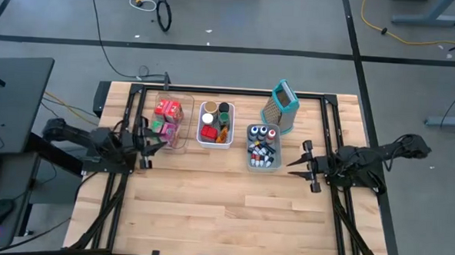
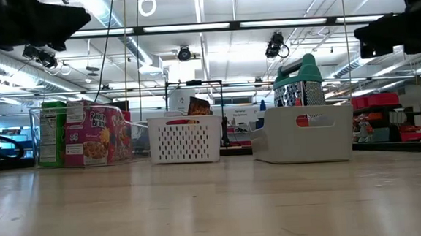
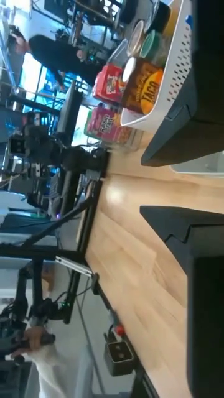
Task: Pick & Place Kitchen Items
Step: Return to home position
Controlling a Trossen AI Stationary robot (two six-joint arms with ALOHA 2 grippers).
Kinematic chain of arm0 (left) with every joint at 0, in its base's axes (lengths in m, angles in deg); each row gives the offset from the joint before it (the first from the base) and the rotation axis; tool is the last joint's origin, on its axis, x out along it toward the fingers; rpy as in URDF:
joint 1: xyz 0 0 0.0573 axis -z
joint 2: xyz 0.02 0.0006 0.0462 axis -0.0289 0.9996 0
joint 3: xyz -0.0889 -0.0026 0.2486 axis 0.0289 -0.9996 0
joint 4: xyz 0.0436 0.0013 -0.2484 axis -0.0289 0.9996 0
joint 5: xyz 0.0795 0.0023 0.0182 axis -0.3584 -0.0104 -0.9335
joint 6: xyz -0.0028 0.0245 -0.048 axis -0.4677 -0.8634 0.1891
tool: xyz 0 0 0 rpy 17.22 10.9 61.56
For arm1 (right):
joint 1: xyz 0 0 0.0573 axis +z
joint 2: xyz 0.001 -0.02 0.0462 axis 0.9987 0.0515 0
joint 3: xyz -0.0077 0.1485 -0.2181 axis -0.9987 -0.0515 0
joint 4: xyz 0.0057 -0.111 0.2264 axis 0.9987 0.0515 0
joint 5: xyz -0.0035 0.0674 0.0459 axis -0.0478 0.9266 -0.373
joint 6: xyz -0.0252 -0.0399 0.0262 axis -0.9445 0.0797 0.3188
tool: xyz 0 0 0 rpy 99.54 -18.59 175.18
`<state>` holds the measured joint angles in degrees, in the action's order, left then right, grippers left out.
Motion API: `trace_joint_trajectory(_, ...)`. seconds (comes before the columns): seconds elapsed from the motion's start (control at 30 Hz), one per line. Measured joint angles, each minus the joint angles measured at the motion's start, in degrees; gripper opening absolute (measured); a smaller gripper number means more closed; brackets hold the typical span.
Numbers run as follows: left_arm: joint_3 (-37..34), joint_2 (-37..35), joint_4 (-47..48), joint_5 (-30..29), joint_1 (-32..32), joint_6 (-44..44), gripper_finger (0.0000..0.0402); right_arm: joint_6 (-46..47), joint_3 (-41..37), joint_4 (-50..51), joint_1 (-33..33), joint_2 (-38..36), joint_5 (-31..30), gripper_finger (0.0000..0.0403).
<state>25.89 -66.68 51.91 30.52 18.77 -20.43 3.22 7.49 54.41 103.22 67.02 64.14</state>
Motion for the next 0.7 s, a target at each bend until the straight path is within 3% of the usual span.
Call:
trace_joint_trajectory(0.37,-1.92,0.18,4.53,12.07,-10.32,9.49,0.0125,-0.78,-0.02,2.06,-3.87,0.00,6.02,0.0123)
trace_joint_trajectory(0.7,-1.92,0.44,5.56,11.30,-12.25,12.34,0.0126,0.00,-0.49,3.68,-7.19,0.00,9.71,0.0123)
